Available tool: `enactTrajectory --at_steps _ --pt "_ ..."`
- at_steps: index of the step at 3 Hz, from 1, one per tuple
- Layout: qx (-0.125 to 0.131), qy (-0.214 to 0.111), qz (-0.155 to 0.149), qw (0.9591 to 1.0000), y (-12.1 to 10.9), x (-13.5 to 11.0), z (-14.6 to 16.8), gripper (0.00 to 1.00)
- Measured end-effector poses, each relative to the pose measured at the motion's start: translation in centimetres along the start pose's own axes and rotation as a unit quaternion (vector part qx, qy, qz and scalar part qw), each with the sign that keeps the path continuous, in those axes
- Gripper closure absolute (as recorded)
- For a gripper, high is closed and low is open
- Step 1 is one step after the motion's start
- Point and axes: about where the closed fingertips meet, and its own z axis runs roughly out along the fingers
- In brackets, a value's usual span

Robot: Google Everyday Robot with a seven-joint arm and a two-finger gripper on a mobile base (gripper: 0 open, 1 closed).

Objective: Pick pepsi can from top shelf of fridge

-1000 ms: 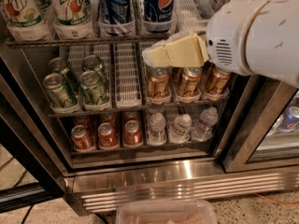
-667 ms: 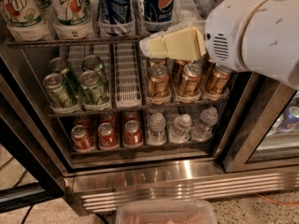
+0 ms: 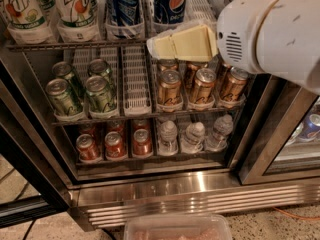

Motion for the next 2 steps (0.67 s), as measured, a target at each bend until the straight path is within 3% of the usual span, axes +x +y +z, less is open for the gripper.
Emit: enactTrajectory --at_steps 1,2 --pt "-0.004 -0.019 -0.01 0.9998 0.3 -0.7 1.7 0.12" --pt "-0.001 -0.033 -0.023 0.9992 0.2 -0.5 3.6 0.13"
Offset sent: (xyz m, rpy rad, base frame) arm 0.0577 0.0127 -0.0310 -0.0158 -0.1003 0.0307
